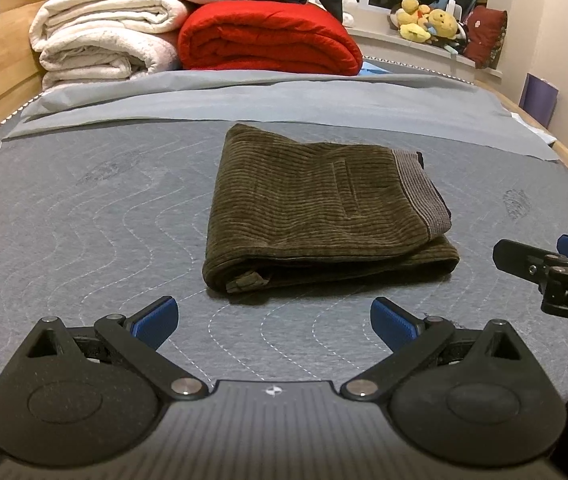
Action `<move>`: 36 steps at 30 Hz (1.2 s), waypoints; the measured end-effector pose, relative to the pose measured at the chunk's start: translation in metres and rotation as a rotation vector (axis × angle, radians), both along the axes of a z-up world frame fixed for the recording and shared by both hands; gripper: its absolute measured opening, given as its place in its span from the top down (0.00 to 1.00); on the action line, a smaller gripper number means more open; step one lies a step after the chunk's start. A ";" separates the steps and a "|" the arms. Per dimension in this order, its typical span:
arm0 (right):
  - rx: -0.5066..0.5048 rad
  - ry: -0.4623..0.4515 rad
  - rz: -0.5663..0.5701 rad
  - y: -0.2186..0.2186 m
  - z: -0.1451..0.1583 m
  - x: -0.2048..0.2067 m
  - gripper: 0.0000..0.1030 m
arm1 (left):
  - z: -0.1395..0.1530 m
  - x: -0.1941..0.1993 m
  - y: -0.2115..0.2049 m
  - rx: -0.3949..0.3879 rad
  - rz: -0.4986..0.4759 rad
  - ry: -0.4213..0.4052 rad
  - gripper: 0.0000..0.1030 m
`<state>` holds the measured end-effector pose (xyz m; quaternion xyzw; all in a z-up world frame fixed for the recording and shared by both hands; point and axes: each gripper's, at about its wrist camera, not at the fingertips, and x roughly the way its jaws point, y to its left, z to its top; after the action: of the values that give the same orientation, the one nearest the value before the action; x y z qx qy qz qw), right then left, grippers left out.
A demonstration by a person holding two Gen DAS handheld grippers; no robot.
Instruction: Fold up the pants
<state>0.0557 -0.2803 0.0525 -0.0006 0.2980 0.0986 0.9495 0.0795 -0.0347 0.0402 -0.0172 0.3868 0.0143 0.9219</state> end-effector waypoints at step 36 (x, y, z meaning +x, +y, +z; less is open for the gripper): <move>0.008 0.009 -0.004 0.001 -0.001 0.001 0.03 | -0.005 0.001 0.002 -0.002 0.000 0.007 0.01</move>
<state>0.0567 -0.2792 0.0516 0.0040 0.3017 0.0977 0.9484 0.0803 -0.0327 0.0355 -0.0181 0.3902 0.0140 0.9204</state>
